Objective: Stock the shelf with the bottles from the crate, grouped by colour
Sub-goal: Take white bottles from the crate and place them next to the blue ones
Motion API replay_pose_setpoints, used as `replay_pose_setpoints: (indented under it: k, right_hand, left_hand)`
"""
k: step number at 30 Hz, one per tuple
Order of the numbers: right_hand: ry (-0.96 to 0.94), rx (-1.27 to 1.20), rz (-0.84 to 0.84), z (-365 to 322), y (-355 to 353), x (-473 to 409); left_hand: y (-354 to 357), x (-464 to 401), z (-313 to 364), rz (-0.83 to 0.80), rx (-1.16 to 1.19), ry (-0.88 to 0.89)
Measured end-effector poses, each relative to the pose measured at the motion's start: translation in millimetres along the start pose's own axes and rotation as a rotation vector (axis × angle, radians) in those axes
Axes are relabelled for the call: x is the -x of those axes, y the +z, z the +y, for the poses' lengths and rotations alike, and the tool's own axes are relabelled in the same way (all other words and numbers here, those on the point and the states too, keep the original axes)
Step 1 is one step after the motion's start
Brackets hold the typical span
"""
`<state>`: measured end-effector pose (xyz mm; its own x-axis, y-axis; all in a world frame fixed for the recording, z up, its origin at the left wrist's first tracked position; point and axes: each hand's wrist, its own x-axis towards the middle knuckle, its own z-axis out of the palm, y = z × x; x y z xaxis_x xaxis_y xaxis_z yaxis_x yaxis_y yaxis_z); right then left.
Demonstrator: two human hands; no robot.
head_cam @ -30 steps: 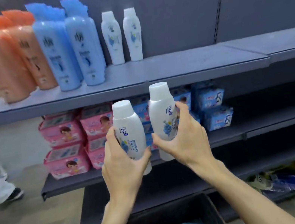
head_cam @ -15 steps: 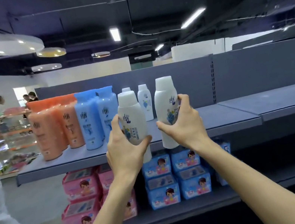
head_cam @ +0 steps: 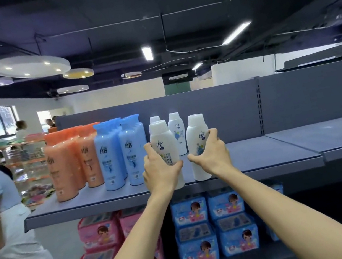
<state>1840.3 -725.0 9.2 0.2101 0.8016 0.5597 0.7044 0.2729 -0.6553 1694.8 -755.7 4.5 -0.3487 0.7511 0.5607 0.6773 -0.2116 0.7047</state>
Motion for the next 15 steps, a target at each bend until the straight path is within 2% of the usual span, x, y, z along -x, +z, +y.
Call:
replay_pose_setpoints:
  k: [15]
  right_hand:
    - [0.063, 0.049, -0.084, 12.8, 71.6, -89.4]
  left_hand:
    - [79.8, -81.6, -21.0, 0.03, -0.237, -0.066]
